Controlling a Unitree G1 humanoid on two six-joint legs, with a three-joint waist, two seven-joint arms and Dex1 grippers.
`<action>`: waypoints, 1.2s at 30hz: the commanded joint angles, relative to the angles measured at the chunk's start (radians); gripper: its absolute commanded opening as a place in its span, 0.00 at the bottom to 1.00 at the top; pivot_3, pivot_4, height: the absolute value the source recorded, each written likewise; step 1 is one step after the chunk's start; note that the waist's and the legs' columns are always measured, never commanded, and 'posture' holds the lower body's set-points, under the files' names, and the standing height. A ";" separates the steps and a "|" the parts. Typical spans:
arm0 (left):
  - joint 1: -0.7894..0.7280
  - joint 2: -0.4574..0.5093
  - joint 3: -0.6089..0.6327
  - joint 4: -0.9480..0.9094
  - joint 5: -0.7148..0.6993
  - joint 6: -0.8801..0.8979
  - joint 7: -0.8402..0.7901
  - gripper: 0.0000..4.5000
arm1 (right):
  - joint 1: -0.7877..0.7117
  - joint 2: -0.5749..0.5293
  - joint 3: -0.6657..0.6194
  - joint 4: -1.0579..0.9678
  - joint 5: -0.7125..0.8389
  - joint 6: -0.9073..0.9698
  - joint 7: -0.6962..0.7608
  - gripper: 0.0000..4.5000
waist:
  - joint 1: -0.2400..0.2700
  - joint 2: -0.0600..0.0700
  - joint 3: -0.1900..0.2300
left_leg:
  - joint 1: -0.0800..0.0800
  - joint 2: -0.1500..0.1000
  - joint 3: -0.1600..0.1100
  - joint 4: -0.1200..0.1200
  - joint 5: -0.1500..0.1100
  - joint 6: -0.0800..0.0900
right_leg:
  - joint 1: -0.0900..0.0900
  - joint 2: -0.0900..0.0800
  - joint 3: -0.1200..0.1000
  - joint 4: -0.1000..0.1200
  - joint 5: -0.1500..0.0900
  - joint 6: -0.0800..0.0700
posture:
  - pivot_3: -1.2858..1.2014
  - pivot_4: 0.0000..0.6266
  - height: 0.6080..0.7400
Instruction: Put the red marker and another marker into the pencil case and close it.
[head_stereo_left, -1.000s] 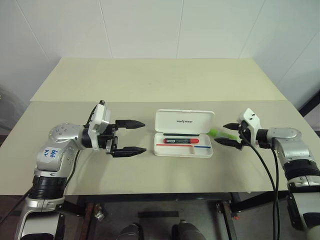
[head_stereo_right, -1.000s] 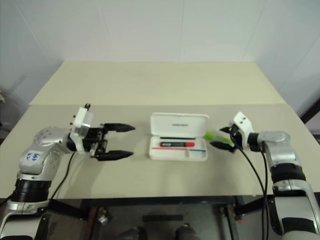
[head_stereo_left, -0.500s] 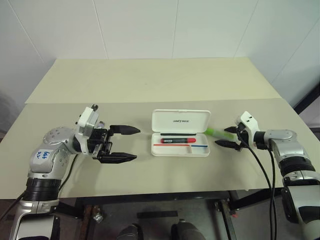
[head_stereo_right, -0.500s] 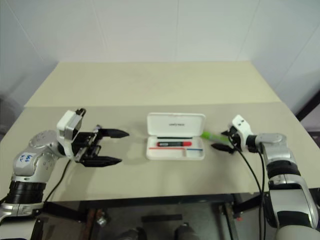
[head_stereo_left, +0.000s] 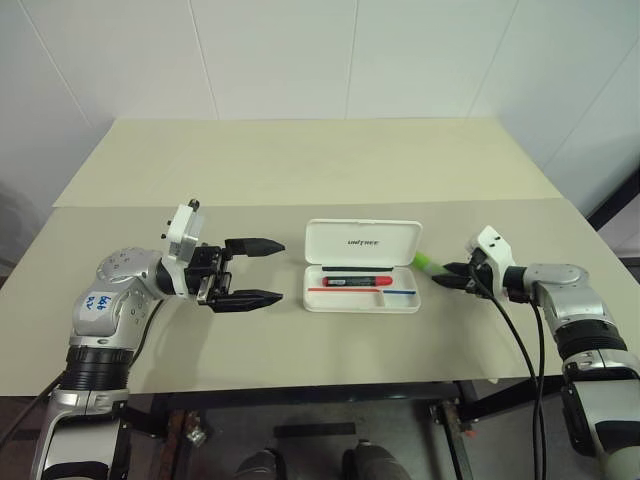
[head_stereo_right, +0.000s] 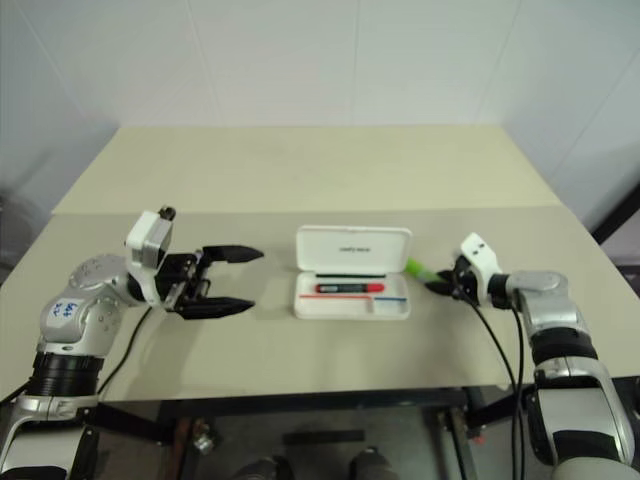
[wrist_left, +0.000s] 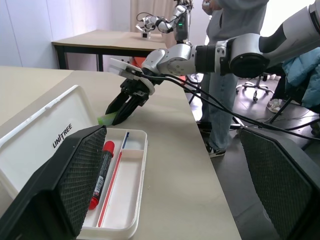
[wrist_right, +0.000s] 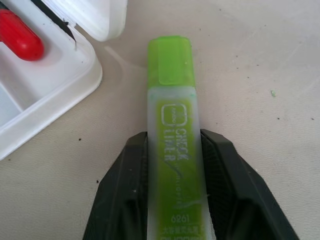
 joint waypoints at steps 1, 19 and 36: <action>-0.006 -0.004 0.012 -0.002 -0.009 -0.012 0.002 1.00 | 0.023 -0.006 -0.026 -0.037 0.005 0.025 -0.035 0.25 | 0.000 0.000 0.000 | 0.000 0.000 0.000 0.000 0.000 0.000 | 0.000 0.000 0.000 0.000 0.000 0.000 | 0.52 0.24 1.00; 0.004 -0.002 0.009 0.022 0.000 -0.036 -0.042 1.00 | 0.114 -0.091 -0.191 -0.450 0.083 0.143 -0.209 0.25 | 0.003 0.000 0.000 | -0.004 0.000 0.001 -0.004 -0.001 -0.001 | -0.004 0.000 0.000 -0.003 0.000 -0.001 | 0.52 0.24 1.00; 0.010 0.016 0.014 0.147 0.052 -0.136 -0.095 1.00 | 0.268 -0.207 -0.243 -1.030 0.295 0.455 -0.149 0.25 | 0.005 0.000 0.000 | -0.004 0.000 0.002 -0.012 -0.001 -0.001 | -0.008 0.000 0.001 -0.005 -0.001 -0.002 | 0.52 0.24 1.00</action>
